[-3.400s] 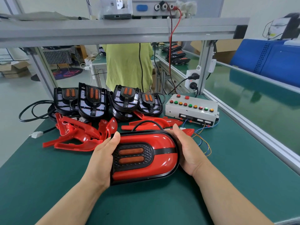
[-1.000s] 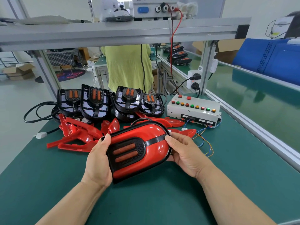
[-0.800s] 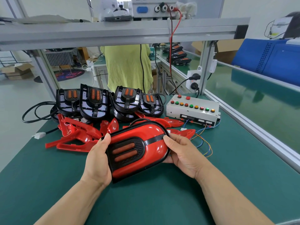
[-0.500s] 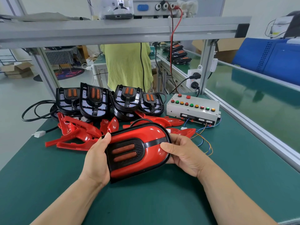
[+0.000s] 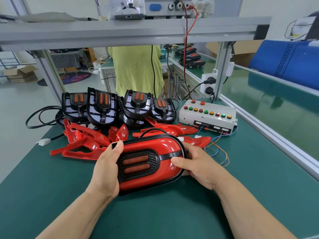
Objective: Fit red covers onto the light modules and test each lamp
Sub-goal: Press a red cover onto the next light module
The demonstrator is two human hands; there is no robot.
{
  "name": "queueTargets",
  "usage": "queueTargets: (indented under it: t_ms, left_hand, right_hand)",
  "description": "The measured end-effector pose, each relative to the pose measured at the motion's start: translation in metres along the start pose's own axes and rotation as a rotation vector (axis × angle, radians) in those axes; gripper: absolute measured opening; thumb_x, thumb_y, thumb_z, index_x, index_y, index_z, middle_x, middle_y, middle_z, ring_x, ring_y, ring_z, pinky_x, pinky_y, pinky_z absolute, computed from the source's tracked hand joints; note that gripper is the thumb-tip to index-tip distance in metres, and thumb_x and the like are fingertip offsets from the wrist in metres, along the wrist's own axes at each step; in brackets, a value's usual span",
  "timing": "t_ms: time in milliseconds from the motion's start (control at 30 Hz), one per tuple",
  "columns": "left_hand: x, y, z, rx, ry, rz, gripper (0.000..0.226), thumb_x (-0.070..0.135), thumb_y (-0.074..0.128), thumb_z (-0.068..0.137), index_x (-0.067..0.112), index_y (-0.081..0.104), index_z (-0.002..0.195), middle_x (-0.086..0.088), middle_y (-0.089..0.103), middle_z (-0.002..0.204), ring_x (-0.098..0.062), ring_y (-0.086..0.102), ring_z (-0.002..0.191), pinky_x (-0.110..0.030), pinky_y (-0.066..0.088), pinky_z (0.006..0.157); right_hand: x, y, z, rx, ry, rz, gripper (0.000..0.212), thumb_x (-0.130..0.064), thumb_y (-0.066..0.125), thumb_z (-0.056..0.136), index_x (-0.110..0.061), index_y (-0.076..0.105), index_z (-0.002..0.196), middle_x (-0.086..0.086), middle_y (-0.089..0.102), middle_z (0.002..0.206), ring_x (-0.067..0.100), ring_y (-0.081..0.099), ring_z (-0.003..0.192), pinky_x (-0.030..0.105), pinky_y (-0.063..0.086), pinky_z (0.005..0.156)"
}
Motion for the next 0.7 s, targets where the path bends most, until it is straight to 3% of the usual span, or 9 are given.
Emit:
queueTargets:
  t_ms: [167, 333, 567, 700]
  left_hand:
    - [-0.0006, 0.0020, 0.0017, -0.029, -0.051, -0.032, 0.038, 0.037, 0.047, 0.102, 0.008, 0.064, 0.119, -0.028, 0.070, 0.110, -0.047, 0.070, 0.096, -0.058, 0.057, 0.072]
    - [-0.0015, 0.0031, 0.0026, -0.049, -0.066, -0.046, 0.040, 0.038, 0.046, 0.102, 0.007, 0.063, 0.121, -0.028, 0.069, 0.112, -0.047, 0.069, 0.097, -0.056, 0.058, 0.072]
    - [-0.0030, 0.0057, -0.0009, -0.040, -0.050, -0.022, 0.037, 0.038, 0.046, 0.103, 0.010, 0.065, 0.117, -0.027, 0.070, 0.112, -0.046, 0.070, 0.098, -0.056, 0.058, 0.072]
    - [-0.0010, 0.0066, -0.0034, -0.031, -0.038, 0.006, 0.039, 0.040, 0.044, 0.104, 0.011, 0.064, 0.119, -0.025, 0.071, 0.111, -0.045, 0.070, 0.097, -0.055, 0.058, 0.072]
  right_hand:
    - [-0.0005, -0.0016, -0.0001, -0.038, 0.039, 0.081, 0.054, -0.013, 0.081, 0.074, -0.007, 0.061, 0.123, 0.011, 0.073, 0.112, 0.024, 0.071, 0.098, 0.038, 0.060, 0.077]
    - [0.0012, -0.0020, 0.0002, -0.067, 0.046, 0.050, 0.054, -0.008, 0.084, 0.072, -0.012, 0.062, 0.120, 0.005, 0.074, 0.108, 0.020, 0.072, 0.094, 0.034, 0.060, 0.073]
    - [0.0022, -0.0008, 0.0004, -0.048, 0.036, -0.016, 0.059, -0.011, 0.082, 0.065, -0.013, 0.063, 0.121, 0.010, 0.075, 0.111, 0.025, 0.072, 0.099, 0.040, 0.060, 0.081]
    - [-0.0003, -0.0011, -0.0004, -0.009, 0.021, -0.064, 0.062, -0.014, 0.083, 0.062, -0.013, 0.063, 0.121, 0.015, 0.072, 0.116, 0.036, 0.069, 0.109, 0.057, 0.054, 0.095]
Point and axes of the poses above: each hand's wrist, its own z-axis towards the middle knuckle, its own y-axis out of the palm, x = y × z, the point moved 6 cm from there along z, towards the middle knuckle
